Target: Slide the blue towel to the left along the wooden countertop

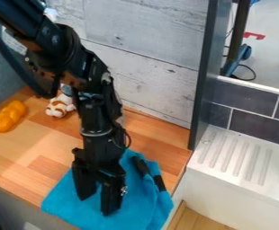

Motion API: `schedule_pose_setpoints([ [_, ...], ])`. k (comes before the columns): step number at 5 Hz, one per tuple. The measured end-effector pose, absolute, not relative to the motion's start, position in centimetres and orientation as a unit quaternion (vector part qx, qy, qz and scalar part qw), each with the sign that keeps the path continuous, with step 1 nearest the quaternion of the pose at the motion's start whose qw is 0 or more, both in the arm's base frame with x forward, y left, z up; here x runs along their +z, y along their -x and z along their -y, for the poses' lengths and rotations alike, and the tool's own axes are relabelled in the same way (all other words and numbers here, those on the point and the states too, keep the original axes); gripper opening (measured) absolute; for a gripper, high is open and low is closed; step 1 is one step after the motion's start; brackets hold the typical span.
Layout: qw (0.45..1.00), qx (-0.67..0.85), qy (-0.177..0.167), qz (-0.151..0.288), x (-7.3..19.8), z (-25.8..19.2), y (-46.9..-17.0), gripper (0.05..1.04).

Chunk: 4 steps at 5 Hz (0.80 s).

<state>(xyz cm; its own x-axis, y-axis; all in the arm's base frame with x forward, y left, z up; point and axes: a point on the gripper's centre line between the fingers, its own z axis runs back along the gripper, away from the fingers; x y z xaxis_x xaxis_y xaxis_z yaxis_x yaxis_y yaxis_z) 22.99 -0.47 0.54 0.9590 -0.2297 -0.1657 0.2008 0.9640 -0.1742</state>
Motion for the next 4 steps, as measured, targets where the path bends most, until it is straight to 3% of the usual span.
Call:
schedule_pose_setpoints([
  [1, 0.989, -0.082, 0.071, -0.105, 0.6, -1.6, -22.7, 1.008],
  [2, 0.984, -0.012, 0.062, -0.168, 0.8, -5.0, -19.5, 1.008],
  [3, 0.982, 0.011, 0.068, -0.173, 0.8, -6.7, -18.8, 1.007],
  [4, 0.987, 0.008, 0.061, -0.147, 0.8, -7.8, -19.2, 1.007],
])
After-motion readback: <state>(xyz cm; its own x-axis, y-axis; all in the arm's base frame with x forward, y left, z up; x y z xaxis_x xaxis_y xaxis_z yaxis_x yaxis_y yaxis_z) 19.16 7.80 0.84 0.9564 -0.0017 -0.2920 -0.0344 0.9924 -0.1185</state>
